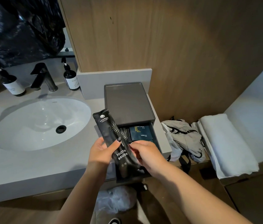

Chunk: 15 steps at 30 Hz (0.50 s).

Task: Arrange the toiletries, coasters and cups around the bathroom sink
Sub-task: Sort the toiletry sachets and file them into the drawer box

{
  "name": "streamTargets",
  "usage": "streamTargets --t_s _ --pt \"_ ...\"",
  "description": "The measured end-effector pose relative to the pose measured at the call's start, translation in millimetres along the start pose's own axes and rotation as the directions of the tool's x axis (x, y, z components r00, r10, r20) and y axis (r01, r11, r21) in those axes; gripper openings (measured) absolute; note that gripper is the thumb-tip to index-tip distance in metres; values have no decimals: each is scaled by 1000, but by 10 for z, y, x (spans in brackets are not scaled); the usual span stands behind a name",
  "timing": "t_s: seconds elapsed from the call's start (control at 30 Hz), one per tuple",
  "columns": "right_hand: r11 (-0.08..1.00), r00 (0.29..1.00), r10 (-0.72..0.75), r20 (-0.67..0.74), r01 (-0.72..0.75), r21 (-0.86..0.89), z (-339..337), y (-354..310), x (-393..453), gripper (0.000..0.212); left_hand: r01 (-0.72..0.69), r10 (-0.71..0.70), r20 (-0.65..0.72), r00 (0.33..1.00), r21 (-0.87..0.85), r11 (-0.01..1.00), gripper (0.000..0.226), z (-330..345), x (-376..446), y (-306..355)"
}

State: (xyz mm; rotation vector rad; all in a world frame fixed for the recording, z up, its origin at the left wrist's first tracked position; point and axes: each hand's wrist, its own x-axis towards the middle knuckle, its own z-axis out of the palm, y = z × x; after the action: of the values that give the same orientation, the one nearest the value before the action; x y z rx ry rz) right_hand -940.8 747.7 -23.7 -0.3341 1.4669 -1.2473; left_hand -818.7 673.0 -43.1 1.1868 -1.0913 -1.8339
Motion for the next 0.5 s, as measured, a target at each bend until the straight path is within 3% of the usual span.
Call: streamTargets --t_s 0.1,0.23,0.4,0.5 --pt "989 995 34 95 -47 138 -77 -11 -127 14 -19 18 25 1000 27 999 26 78 -3 -25" --pt "981 992 8 124 -32 192 -225 38 -239 19 -68 63 50 997 102 992 23 167 -45 -63" --pt "998 995 -36 89 31 50 -370 135 -359 20 -84 59 127 990 200 976 19 284 -83 -126" --pt "998 996 -43 72 39 55 -472 166 -420 23 -122 107 68 992 277 953 16 304 -66 -181"
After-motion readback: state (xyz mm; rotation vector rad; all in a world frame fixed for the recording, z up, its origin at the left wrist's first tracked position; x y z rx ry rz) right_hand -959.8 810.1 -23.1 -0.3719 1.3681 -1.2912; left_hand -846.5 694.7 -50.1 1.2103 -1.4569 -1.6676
